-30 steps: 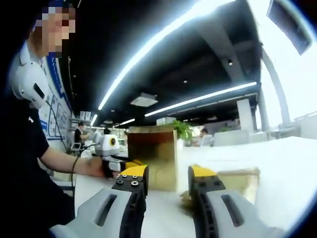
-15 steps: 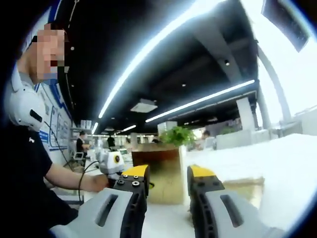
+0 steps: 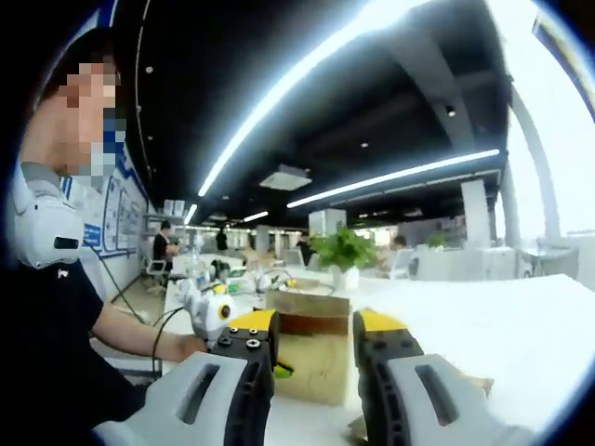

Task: Extract single mask from mask box in order stack masks on table

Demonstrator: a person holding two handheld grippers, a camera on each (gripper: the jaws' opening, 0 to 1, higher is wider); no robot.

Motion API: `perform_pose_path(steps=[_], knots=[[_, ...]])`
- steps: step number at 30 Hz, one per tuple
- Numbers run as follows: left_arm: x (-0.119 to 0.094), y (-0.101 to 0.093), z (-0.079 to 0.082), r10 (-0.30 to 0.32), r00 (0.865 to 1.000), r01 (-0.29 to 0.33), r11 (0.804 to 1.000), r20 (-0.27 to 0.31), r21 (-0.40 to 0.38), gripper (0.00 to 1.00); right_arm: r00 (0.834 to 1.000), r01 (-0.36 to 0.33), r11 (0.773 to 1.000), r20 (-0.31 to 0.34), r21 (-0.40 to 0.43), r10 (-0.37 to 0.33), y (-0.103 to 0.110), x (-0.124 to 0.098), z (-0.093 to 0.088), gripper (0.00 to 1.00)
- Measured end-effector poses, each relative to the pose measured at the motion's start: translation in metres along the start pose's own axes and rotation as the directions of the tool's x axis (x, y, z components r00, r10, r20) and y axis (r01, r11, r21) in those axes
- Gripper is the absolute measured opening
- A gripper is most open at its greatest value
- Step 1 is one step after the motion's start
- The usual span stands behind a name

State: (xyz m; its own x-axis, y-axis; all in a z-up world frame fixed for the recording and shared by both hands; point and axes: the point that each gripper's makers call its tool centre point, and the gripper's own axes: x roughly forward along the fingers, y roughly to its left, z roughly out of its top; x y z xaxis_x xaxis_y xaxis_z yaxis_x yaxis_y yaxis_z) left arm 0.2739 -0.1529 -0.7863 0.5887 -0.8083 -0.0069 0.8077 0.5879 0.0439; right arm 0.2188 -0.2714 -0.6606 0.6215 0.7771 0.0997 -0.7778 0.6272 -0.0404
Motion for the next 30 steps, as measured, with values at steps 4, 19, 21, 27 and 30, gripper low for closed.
perform_pose_path(steps=[4,19,21,27,30], knots=[[0.0,-0.001,0.001,-0.002,1.0,0.002,1.0,-0.001,0.003,0.31,1.0,-0.016,1.0,-0.008,-0.018,0.016,-0.002,0.006,0.016,0.28],[0.0,-0.001,0.001,-0.008,1.0,0.008,1.0,-0.002,0.004,0.31,0.988,-0.117,0.989,-0.11,-0.088,0.108,0.013,0.045,0.03,0.28],[0.001,-0.001,0.001,-0.009,1.0,0.009,1.0,-0.002,0.004,0.31,0.983,-0.141,0.985,-0.131,-0.099,0.127,0.017,0.05,0.03,0.28],[0.001,0.0,0.001,-0.009,1.0,0.009,1.0,-0.002,0.004,0.31,0.971,-0.183,0.974,-0.18,-0.137,0.157,0.024,0.063,0.032,0.29],[0.001,0.0,0.001,-0.009,1.0,0.009,1.0,-0.002,0.002,0.31,0.962,-0.204,0.967,-0.211,-0.15,0.17,0.023,0.07,0.028,0.28]])
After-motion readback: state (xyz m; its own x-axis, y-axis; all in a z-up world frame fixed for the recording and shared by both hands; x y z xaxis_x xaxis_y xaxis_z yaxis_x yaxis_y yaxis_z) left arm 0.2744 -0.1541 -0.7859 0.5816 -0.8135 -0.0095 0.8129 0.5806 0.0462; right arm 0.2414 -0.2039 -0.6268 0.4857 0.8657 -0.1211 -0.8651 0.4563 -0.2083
